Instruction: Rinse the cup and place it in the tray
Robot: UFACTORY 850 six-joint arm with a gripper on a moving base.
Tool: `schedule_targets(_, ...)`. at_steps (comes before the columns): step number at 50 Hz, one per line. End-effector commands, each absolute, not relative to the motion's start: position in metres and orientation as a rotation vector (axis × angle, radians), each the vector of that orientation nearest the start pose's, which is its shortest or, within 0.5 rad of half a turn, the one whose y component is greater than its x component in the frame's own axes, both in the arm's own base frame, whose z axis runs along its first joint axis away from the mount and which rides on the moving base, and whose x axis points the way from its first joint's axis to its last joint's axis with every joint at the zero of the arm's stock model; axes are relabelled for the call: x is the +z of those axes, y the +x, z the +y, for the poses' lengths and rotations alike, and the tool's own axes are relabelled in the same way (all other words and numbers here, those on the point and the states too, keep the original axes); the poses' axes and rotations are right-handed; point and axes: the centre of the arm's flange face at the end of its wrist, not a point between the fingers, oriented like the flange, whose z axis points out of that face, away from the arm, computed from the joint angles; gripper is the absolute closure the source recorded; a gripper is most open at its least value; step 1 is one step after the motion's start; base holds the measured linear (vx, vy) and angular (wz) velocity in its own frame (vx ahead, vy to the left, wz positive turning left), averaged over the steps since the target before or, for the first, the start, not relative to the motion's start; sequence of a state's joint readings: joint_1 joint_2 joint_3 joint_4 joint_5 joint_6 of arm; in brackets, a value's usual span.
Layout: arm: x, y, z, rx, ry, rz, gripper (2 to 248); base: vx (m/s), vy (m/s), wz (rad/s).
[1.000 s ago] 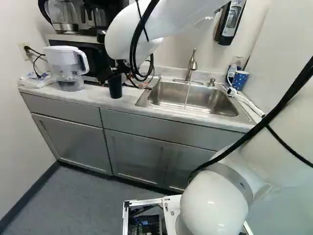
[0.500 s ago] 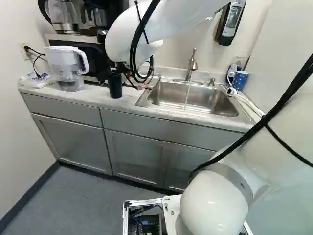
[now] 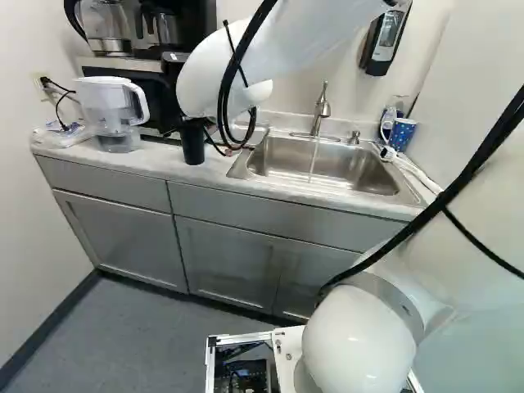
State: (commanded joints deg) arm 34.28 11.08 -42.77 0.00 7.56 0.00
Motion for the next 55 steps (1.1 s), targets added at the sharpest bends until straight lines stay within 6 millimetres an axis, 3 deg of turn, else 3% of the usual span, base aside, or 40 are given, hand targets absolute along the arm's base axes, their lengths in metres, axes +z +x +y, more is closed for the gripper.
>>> schedule_targets(55,0.536,0.373,0.243,-1.566,-2.24,-0.667,3,0.0,0.0,0.0)
